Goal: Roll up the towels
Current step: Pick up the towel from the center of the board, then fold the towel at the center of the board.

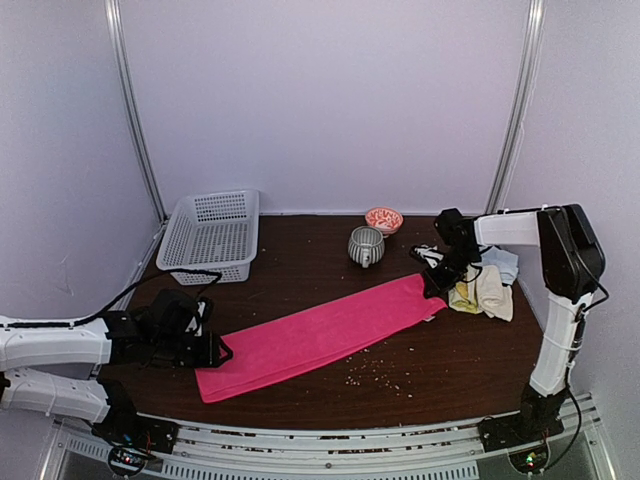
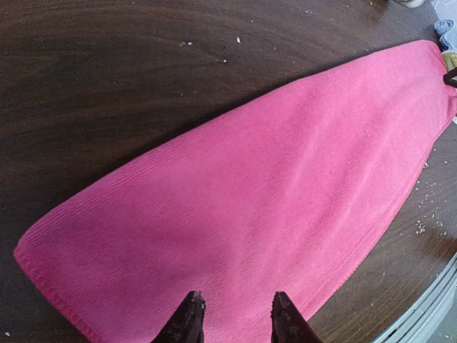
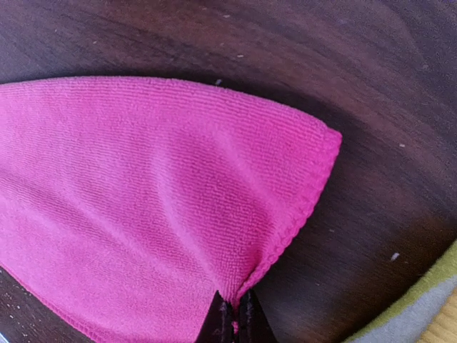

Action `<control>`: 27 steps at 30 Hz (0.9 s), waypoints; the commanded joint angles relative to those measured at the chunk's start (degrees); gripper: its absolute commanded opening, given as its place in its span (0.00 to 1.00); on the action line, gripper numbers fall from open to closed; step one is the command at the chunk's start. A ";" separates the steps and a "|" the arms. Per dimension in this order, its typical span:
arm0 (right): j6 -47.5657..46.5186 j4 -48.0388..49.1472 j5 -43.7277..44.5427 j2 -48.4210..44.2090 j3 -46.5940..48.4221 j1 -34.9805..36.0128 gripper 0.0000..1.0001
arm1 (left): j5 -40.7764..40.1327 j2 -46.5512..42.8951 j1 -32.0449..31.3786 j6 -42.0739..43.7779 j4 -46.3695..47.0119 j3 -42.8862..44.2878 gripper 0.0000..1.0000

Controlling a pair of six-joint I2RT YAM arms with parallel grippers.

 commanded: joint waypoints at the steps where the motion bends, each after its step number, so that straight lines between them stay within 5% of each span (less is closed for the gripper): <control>1: -0.45 -2.61 0.63 -4.34 4.26 -3.56 0.00 | -1.36 -1.23 0.06 -0.55 0.69 -0.58 0.33; 14: -1.62 -8.82 -5.25 -5.40 11.73 -5.82 0.00 | -1.34 2.19 0.06 -0.61 1.22 -0.41 0.32; 27: -1.91 -14.15 -20.84 -8.50 10.99 4.58 0.00 | -2.31 3.22 0.06 -3.08 3.29 -3.25 0.32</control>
